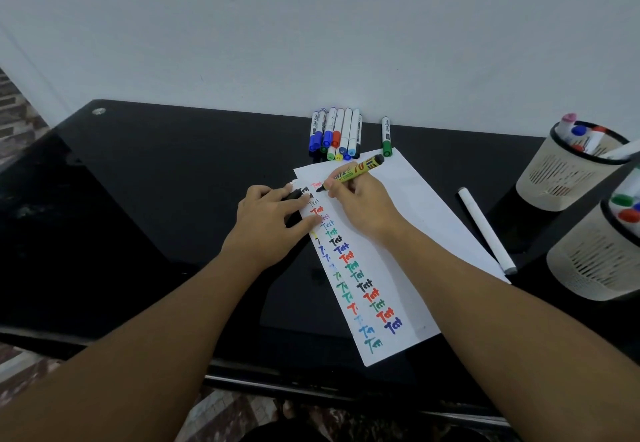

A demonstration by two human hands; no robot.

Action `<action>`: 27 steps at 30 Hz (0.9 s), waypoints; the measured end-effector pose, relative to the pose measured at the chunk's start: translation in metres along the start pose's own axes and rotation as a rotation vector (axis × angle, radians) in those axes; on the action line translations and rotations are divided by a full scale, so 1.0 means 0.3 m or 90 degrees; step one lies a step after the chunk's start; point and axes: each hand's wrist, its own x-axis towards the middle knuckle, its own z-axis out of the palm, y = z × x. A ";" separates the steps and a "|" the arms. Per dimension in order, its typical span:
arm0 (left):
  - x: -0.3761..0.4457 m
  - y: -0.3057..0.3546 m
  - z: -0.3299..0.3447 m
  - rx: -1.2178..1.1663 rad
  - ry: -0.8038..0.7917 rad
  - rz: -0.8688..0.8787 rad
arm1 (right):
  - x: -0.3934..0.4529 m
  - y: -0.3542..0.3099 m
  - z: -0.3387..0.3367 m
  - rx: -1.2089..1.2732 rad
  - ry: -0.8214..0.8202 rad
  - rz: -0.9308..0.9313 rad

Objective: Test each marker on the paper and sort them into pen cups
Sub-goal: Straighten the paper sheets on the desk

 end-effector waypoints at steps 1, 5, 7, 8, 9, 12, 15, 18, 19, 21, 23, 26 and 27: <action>0.000 0.001 -0.001 0.000 -0.002 -0.002 | 0.000 0.000 0.000 -0.001 -0.001 0.000; -0.001 0.002 -0.002 0.002 -0.003 -0.002 | 0.000 0.000 -0.001 -0.016 -0.004 -0.003; -0.001 0.000 -0.002 0.003 -0.002 -0.003 | 0.000 0.001 0.003 -0.030 0.005 0.000; -0.001 0.000 -0.002 0.003 -0.001 -0.003 | 0.001 0.001 0.004 -0.034 0.015 0.008; 0.000 0.000 -0.002 0.003 0.001 -0.002 | 0.003 0.001 0.004 -0.036 0.023 0.016; 0.002 0.001 0.000 0.003 -0.001 0.001 | 0.004 0.000 0.000 -0.034 0.020 0.029; 0.004 -0.002 0.000 0.004 0.003 0.001 | 0.001 -0.002 -0.003 -0.044 0.009 0.018; 0.001 -0.004 0.004 -0.004 0.003 0.000 | -0.007 0.004 -0.005 -0.042 0.009 0.020; 0.001 -0.003 0.005 -0.007 0.003 -0.001 | -0.009 0.005 -0.007 -0.039 0.010 0.024; 0.002 -0.003 0.006 -0.013 0.004 0.001 | -0.012 0.004 -0.010 -0.019 0.014 0.027; 0.005 -0.004 0.006 -0.010 0.005 0.002 | -0.012 -0.001 -0.012 0.015 0.026 0.029; 0.005 -0.007 0.008 -0.005 0.002 0.000 | -0.014 0.000 -0.009 0.022 0.035 0.036; 0.004 -0.007 0.008 -0.006 0.003 0.001 | -0.013 0.003 -0.006 0.012 0.032 0.035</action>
